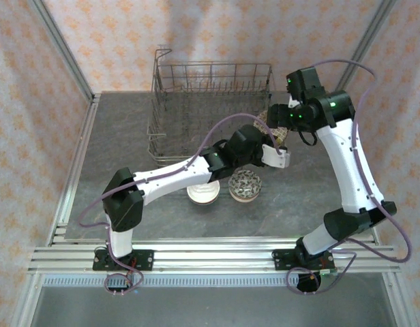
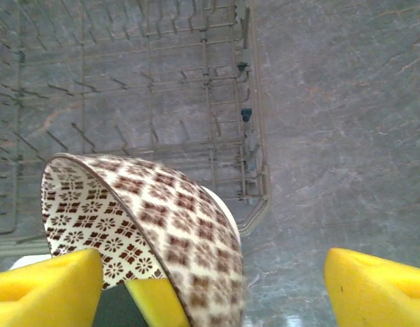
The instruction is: Load the bowls into the dish rack
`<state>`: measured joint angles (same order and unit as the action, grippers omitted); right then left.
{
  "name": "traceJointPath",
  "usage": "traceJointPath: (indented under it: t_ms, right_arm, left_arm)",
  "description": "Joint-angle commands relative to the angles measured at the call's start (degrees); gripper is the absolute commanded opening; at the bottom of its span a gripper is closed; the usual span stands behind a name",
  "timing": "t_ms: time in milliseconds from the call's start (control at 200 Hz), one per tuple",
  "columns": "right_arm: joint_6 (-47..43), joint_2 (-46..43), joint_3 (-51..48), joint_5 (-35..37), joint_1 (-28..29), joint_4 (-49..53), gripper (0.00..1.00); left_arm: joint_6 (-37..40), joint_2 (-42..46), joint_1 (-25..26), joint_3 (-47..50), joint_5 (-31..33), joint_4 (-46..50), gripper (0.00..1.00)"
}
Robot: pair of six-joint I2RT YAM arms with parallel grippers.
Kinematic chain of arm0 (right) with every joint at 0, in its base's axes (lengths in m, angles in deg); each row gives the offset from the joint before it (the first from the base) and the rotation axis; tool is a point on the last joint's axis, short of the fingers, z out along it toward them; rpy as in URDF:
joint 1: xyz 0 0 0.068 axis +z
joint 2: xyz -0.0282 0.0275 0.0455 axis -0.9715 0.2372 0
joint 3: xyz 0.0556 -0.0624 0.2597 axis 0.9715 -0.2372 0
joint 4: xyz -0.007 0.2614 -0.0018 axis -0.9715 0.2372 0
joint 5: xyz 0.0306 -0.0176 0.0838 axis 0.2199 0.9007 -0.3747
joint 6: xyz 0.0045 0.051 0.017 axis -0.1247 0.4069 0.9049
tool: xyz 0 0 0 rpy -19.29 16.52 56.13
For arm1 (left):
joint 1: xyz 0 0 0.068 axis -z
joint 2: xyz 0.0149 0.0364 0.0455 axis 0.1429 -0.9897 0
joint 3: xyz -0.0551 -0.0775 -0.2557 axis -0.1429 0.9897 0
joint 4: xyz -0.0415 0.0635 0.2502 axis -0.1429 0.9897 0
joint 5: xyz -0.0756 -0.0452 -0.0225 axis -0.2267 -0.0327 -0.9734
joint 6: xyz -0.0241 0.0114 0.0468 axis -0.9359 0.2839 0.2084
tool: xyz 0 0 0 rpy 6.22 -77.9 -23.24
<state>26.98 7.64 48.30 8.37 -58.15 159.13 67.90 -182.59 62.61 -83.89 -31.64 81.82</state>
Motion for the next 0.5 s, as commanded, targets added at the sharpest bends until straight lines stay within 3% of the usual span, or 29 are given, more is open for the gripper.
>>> traceJointPath:
  t_ms: [0,240,495]
  right_arm:
    - [1.7,-2.9,-2.2,-7.7,-2.9,-5.3,0.85]
    - [4.9,-5.7,-6.9,-19.1,-6.6,-13.4,0.9]
    - [6.5,-5.6,-7.9,-23.4,-7.5,-15.3,0.91]
  left_arm:
    - [-11.6,5.1,-2.9,-0.2,-6.7,-7.7,0.0]
    - [-25.3,6.2,-7.0,0.2,-21.3,-9.3,0.0]
    - [-40.5,5.9,-11.1,1.9,-30.6,-17.4,0.0]
